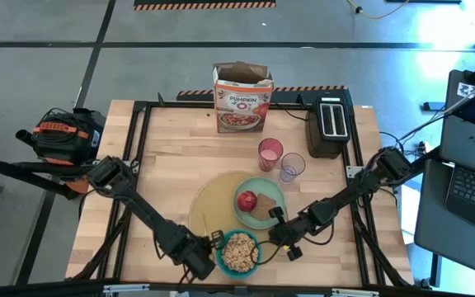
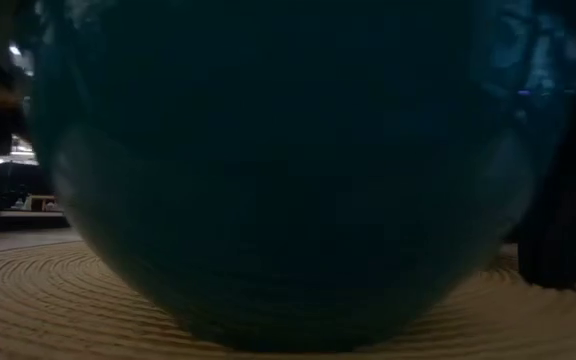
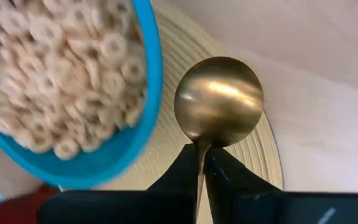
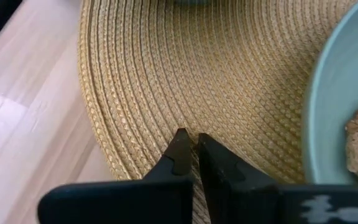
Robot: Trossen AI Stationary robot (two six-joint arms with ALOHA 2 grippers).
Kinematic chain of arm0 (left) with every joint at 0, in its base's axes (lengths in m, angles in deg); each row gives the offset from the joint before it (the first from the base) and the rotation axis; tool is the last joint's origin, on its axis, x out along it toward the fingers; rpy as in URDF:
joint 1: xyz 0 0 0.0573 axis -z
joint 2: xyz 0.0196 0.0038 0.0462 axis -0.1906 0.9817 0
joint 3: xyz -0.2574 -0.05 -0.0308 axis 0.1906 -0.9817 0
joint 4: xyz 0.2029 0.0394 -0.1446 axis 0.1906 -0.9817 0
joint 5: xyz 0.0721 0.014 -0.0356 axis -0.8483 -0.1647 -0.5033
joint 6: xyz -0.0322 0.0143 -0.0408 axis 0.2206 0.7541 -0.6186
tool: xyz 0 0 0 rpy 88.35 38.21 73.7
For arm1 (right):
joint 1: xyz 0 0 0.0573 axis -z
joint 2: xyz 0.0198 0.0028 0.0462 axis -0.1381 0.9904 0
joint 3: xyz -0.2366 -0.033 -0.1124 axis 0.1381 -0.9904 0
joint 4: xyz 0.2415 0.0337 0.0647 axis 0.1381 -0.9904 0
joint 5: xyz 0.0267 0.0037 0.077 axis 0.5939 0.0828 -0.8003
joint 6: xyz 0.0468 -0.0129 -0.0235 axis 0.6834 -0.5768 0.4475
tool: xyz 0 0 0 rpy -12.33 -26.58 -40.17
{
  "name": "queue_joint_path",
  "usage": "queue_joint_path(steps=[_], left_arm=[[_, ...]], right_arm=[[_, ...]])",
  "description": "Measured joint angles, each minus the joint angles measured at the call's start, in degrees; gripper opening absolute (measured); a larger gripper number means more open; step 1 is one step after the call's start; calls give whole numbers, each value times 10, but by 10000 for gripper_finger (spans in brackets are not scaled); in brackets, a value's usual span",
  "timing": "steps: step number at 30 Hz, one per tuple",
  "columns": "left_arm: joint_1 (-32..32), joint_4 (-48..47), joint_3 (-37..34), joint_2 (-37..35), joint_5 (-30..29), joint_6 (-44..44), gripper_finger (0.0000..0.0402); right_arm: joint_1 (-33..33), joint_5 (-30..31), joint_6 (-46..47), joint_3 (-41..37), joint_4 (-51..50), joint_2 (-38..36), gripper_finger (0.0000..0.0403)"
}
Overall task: Arrange a breakfast setting
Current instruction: Put the spoon on the brown table mat to the left side of the blue bowl
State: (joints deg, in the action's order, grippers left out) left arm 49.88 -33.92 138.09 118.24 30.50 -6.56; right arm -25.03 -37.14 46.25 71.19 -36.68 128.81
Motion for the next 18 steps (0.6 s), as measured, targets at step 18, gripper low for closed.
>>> queue_joint_path(steps=[18], left_arm=[[6,51,-2,42,17,58,2]], right_arm=[[0,-14,14,0,-43,-30,7]])
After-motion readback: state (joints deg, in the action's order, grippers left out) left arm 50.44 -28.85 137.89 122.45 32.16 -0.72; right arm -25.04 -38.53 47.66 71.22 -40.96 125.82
